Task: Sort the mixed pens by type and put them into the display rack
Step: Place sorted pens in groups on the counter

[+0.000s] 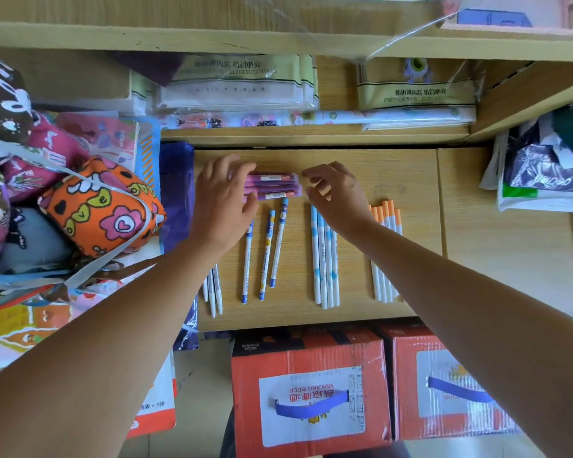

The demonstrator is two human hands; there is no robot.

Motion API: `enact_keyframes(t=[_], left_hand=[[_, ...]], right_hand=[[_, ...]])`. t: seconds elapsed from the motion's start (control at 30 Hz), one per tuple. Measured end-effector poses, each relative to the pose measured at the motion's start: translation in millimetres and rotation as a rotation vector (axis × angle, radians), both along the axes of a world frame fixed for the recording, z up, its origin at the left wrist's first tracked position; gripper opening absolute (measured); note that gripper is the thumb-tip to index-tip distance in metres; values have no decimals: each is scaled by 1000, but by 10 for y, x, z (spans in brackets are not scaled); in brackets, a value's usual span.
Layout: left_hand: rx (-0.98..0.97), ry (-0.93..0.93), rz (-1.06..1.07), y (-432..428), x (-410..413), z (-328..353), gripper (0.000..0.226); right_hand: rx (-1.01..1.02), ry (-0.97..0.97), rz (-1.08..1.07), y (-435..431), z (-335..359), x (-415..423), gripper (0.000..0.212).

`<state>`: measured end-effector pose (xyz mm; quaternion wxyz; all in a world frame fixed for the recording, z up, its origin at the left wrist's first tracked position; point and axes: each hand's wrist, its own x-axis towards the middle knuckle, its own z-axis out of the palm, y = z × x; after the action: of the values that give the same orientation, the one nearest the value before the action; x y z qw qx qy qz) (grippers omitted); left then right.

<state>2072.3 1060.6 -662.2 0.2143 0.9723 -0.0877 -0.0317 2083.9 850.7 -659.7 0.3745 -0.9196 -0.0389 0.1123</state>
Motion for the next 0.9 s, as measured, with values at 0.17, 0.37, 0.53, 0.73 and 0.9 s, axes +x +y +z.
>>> enact_keyframes(t=[0.17,0.37,0.53,0.73,0.9], left_hand=[[-19,-42,-103,-390,-52,295,20],[-189,64,-256,-1262,-175,681,12],[-231,171,-291,-2331,-400,735,15],[-118,403,-376,-3853,-725,528,28],[16,510,-350,-4898,-894,390,53]], right_hand=[[39,3,-89,-375,232,-275,22],[47,30,-192,-1177,524,-670,21],[48,54,-262,-2196,600,-923,21],[22,161,-319,-3723,638,-1243,25],[-158,234,-335,-4884,535,-1391,17]])
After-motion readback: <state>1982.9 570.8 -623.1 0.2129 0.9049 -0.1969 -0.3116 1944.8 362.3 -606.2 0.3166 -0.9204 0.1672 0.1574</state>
